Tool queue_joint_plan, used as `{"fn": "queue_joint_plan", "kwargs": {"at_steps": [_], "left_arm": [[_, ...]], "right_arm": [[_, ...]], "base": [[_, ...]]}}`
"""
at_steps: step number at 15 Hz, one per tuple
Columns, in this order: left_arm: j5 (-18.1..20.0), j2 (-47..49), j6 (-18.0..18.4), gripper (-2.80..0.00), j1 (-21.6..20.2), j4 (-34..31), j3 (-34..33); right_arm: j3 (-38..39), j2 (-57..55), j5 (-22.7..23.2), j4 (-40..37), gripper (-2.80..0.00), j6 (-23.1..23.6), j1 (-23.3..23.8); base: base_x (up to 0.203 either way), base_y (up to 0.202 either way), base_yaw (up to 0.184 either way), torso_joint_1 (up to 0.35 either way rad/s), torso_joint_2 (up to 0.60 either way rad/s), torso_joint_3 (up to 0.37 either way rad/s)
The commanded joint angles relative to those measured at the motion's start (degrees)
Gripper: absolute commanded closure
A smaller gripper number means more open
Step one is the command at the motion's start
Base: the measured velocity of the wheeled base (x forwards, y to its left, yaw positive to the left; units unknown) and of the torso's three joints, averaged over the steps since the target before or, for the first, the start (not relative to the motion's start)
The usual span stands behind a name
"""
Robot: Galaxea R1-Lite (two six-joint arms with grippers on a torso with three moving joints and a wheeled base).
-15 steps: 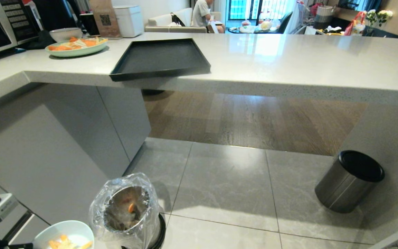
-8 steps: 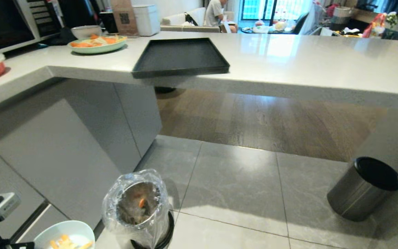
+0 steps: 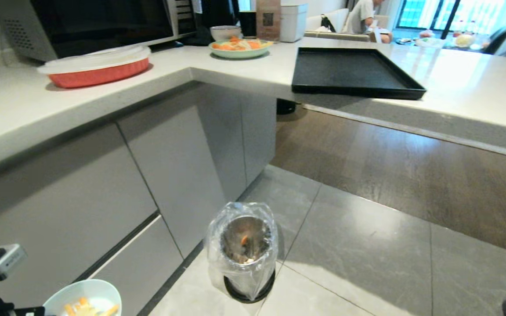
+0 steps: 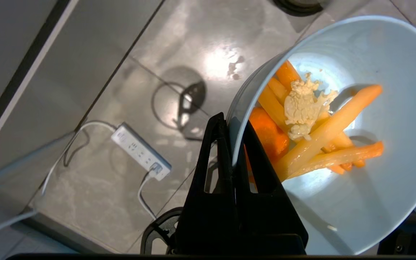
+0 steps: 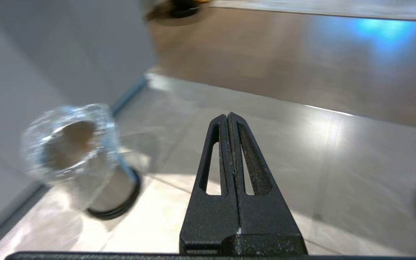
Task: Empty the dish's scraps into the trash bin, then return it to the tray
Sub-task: Move the bowl over the trash can
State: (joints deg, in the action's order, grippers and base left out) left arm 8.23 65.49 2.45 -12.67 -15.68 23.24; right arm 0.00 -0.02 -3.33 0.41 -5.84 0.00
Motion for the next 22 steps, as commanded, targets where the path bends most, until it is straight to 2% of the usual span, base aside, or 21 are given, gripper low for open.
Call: {"fn": "queue_joint_plan", "kwargs": {"at_steps": [1, 4, 22], "left_arm": [[0.0, 0.1, 0.0, 0.00, -0.1, -0.1, 0.1], [0.0, 0.2, 0.0, 0.00, -0.2, -0.1, 0.0], [-0.5, 1.0, -0.6, 0.00, -0.4, -0.1, 1.5]], "right_arm": [[0.0, -0.1, 0.0, 0.0, 0.00, 0.0, 0.0], [0.0, 0.0, 0.0, 0.0, 0.00, 0.0, 0.0], [0.0, 0.0, 0.0, 0.0, 0.00, 0.0, 0.0]], "base": [[0.001, -0.011, 0.172, -0.002, 0.00, 0.002], [-0.002, -0.009, 0.130, 0.006, 0.00, 0.005], [0.000, 0.000, 0.000, 0.000, 0.00, 0.000]]}}
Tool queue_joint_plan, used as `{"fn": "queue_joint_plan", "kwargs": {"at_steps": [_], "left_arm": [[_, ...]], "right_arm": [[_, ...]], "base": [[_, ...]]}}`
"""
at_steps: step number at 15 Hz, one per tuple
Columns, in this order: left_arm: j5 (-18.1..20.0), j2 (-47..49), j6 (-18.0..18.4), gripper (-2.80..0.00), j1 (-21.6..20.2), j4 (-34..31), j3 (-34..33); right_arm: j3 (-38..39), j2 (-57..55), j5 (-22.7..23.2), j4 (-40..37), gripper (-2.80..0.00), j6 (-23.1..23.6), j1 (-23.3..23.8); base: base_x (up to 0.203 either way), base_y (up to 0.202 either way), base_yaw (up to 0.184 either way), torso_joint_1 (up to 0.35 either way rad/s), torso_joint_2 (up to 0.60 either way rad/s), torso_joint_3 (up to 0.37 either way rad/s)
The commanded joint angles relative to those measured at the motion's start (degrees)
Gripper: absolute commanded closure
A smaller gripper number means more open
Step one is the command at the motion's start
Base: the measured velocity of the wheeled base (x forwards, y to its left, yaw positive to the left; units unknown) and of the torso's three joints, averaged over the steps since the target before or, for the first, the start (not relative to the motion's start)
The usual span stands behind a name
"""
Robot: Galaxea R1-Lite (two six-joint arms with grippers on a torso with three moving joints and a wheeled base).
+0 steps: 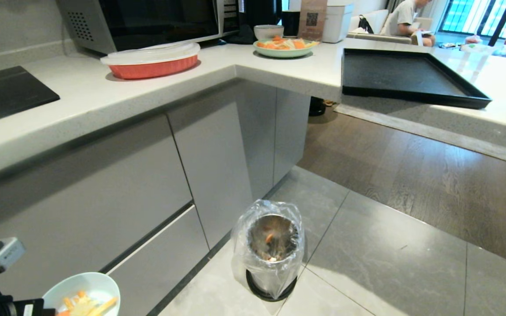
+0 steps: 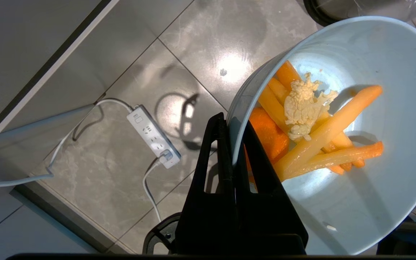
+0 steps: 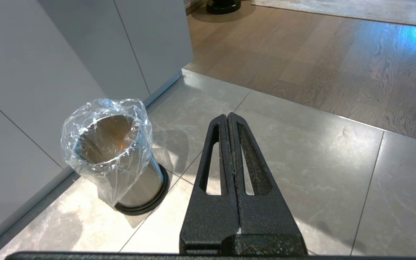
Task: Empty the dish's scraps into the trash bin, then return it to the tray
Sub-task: Move the bowl over the trash can
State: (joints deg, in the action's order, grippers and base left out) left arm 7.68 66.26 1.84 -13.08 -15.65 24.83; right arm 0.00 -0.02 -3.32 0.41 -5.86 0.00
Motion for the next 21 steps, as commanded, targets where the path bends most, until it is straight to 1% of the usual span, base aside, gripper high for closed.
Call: {"fn": "queue_joint_plan", "kwargs": {"at_steps": [1, 9, 16, 21], "left_arm": [[0.1, 0.2, 0.0, 0.00, 0.0, -0.1, 0.0], [0.1, 0.3, 0.0, 0.00, 0.1, -0.1, -0.5], [0.1, 0.9, 0.0, 0.00, 0.1, -0.1, -0.5], [0.2, 1.5, -0.1, 0.00, 0.1, 0.0, 0.0]], "right_arm": [[0.0, 0.0, 0.0, 0.0, 0.00, 0.0, 0.0], [0.0, -0.1, 0.0, 0.0, 0.00, 0.0, 0.0], [0.0, 0.0, 0.0, 0.0, 0.00, 0.0, 0.0], [0.0, 0.0, 0.0, 0.0, 0.00, 0.0, 0.0]], "base": [[0.000, 0.000, 0.000, 0.000, 0.00, 0.000], [0.000, 0.000, 0.000, 0.000, 0.00, 0.000], [0.000, -0.159, 0.000, 0.004, 0.00, 0.002], [0.000, 0.000, 0.000, 0.000, 0.00, 0.000]]}}
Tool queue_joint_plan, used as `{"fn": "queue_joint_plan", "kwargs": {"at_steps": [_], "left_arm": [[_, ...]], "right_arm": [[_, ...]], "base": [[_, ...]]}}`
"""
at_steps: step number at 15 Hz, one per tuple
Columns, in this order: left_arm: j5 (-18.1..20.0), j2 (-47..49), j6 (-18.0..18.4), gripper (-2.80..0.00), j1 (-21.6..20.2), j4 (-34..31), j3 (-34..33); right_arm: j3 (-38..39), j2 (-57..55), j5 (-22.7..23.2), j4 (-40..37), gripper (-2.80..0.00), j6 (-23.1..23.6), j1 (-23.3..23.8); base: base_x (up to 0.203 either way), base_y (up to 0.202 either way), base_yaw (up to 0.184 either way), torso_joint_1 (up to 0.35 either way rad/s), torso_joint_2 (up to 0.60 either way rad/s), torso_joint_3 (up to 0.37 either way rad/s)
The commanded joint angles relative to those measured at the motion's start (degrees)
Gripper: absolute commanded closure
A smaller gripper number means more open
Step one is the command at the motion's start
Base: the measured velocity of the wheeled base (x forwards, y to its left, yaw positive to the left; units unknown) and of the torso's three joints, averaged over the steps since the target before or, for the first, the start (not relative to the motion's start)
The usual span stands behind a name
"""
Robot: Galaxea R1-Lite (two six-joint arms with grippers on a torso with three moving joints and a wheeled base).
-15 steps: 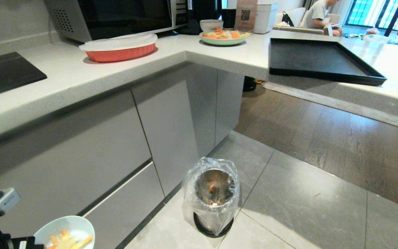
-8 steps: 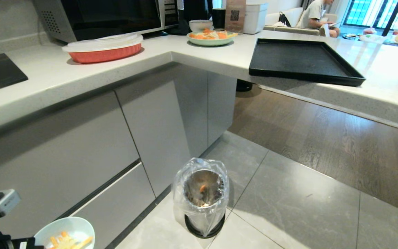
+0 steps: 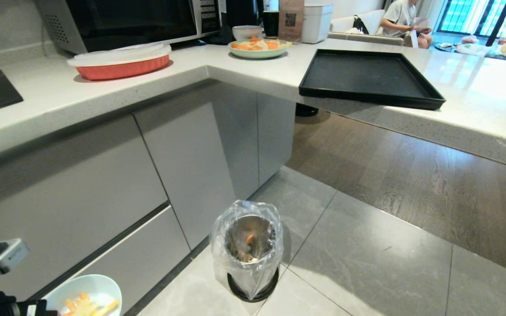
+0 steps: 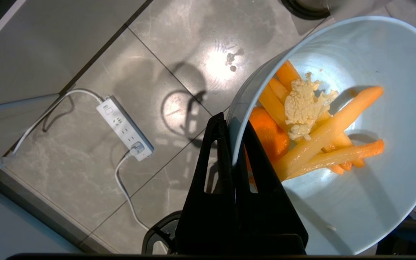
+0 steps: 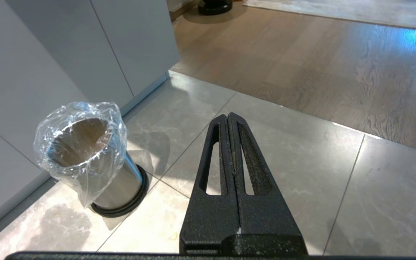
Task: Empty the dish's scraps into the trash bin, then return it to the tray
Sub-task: Move the bowl over the trash can
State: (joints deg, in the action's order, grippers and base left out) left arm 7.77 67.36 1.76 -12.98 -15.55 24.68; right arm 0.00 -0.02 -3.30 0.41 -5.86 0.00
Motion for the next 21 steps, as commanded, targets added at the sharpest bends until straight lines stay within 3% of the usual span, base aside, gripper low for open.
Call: {"fn": "queue_joint_plan", "kwargs": {"at_steps": [1, 21], "left_arm": [[0.2, 0.4, 0.0, 0.00, 0.0, -0.1, 0.3], [0.9, 0.8, 0.0, 0.00, 0.3, -0.2, 0.0]], "right_arm": [[0.0, 0.0, 0.0, 0.0, 0.00, 0.0, 0.0], [0.0, 0.0, 0.0, 0.0, 0.00, 0.0, 0.0]], "base": [[0.000, 0.000, 0.000, 0.000, 0.00, 0.000], [0.000, 0.000, 0.000, 0.000, 0.00, 0.000]]}}
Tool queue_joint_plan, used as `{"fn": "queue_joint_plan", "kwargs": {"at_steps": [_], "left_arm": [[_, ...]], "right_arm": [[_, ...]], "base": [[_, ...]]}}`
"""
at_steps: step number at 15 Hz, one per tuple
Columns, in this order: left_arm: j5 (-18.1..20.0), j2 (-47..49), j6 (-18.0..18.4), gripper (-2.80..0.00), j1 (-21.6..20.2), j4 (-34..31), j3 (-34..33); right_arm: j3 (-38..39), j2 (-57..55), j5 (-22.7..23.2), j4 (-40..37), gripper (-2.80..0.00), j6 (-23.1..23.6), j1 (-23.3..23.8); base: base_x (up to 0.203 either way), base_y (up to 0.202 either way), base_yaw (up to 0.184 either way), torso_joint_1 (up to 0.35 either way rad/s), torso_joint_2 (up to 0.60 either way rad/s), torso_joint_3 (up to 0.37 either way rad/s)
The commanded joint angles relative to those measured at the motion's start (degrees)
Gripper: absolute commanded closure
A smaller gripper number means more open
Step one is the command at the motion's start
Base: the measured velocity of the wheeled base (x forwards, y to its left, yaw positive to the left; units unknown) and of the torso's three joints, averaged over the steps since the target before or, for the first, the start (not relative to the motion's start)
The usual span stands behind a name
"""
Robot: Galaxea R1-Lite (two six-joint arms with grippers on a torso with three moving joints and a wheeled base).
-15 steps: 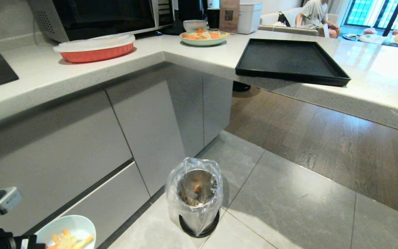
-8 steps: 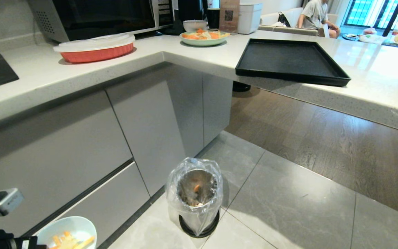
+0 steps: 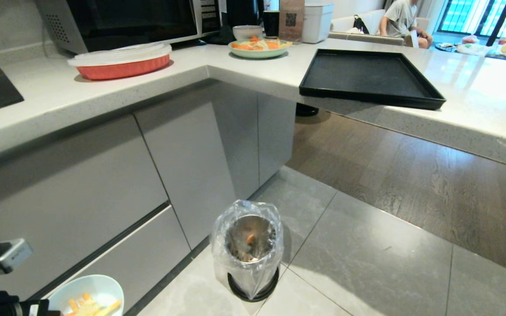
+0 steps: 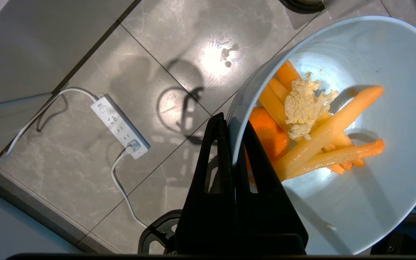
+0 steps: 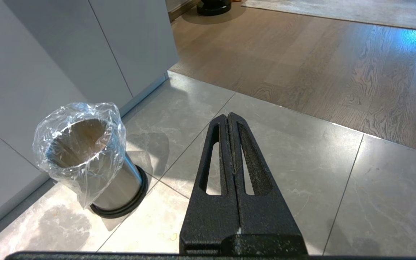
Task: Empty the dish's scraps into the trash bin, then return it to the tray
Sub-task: Move the bowl over the trash can
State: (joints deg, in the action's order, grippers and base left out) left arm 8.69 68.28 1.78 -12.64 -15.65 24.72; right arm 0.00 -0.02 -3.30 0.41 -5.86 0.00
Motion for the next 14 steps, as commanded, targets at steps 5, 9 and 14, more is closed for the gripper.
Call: {"fn": "queue_joint_plan", "kwargs": {"at_steps": [5, 9, 14], "left_arm": [[0.1, -0.5, 0.0, 0.00, -0.1, -0.1, -0.2], [0.2, -0.3, -0.1, 0.00, -0.2, 0.0, -0.2], [0.2, 0.1, -0.9, 0.00, -0.2, 0.0, -0.1]], "right_arm": [[0.0, 0.0, 0.0, 0.0, 0.00, 0.0, 0.0], [0.0, -0.1, 0.0, 0.0, 0.00, 0.0, 0.0], [0.0, -0.1, 0.0, 0.0, 0.00, 0.0, 0.0]], "base": [[0.000, 0.000, 0.000, 0.000, 0.00, 0.000], [0.000, 0.000, 0.000, 0.000, 0.00, 0.000], [0.000, 0.000, 0.000, 0.001, 0.00, -0.036]]}}
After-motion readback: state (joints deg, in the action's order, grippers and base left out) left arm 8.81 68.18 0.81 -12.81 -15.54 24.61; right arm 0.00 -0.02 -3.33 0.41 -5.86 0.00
